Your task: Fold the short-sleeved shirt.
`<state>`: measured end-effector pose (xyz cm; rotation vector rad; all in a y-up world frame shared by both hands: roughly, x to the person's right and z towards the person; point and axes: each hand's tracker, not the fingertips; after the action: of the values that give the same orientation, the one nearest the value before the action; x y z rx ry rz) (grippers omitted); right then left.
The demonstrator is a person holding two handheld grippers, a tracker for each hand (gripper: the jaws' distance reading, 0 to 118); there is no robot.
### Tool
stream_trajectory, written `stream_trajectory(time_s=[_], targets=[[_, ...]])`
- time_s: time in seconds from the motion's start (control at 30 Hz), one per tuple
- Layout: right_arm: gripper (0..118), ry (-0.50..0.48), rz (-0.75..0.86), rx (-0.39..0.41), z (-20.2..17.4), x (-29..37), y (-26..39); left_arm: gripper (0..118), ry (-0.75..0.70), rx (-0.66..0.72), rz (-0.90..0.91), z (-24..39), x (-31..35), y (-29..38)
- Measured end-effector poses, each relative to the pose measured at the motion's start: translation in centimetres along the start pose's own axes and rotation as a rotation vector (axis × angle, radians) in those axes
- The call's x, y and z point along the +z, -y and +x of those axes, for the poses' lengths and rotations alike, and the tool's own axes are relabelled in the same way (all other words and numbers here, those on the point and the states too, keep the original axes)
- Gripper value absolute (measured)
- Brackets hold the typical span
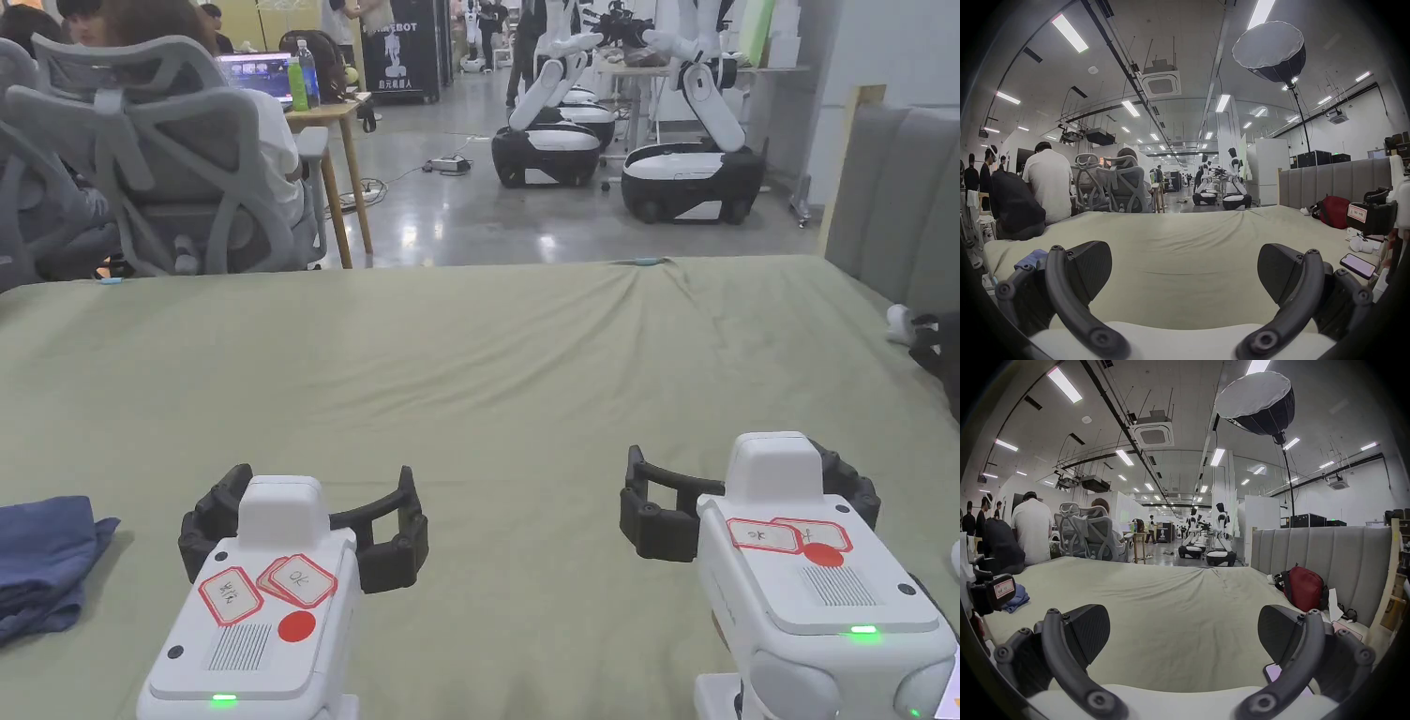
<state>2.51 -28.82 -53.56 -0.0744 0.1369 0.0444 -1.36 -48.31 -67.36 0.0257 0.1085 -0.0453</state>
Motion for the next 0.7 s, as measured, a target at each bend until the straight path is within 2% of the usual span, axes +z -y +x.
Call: stream_trajectory(time_s=[0.13,0.23,0.3,0.5,0.6,0.7], targets=[[118,-0.028,-0.034,-0.003,-0.3,-0.1,-0.6,118,0.006,-0.015,-0.002,0.1,0.2,0.3],[118,-0.046,-0.112,-0.123,-0.3,0.0,-1.2,118,0.005,-0.010,0.003,0.2,0.1,0.0],[118,-0.042,-0.100,-0.185,-0.3,0.0,-1.6,118,0.008,-0.008,-0.002,0.3,0.2,-0.1],[118,-0.049,-0.078,-0.200,-0.7,0.8,-2.6,118,0.006,-0.014,-0.001,0.1,0.1,-0.1],[118,-0.062,-0.071,-0.167,-1.0,1.0,-2.8,118,0.002,-0.015,0.000,0.1,0.0,-0.1],[118,-0.015,-0.064,-0.111,-1.6,1.1,-2.9,118,0.002,-0.019,0.000,0.0,0.0,0.0]])
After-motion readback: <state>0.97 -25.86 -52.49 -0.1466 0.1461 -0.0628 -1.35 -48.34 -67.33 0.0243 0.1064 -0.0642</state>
